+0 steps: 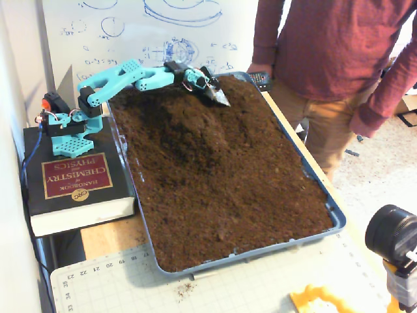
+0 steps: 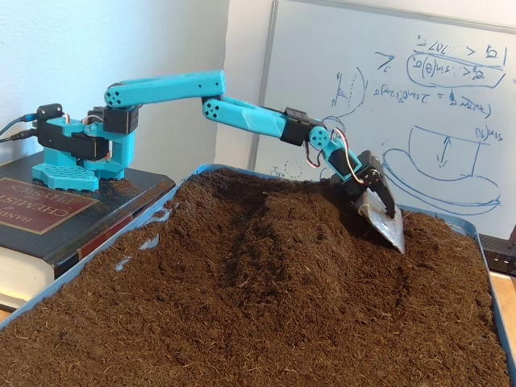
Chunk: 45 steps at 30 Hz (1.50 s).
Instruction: Build a berm.
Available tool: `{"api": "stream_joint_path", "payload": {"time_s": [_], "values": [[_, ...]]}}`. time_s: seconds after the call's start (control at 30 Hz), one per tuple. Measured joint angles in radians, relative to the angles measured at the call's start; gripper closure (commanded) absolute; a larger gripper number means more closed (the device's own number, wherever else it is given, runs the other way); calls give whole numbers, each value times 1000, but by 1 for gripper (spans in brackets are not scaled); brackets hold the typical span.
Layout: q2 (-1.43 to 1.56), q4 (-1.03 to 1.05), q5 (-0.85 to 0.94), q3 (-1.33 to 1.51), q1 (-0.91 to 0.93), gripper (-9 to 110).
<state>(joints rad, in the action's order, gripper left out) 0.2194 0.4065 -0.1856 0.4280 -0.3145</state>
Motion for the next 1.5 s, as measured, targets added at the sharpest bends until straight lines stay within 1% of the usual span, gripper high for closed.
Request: {"api": "stream_joint_path", "payload": {"time_s": [0.13,0.2,0.3,0.53,0.67,0.87,1.23,1.5], "values": [[-21,2,-3,-9,0,101],[-21,46,-3,-18,0,101],[-5,161,-3,-43,0,101],[75,517,-11,-91,9,101],[101,632,-12,-92,15,101],[114,680,-12,-92,29,101],[127,687,-12,-80,32,101],[245,801,-12,41,44,101]]}}
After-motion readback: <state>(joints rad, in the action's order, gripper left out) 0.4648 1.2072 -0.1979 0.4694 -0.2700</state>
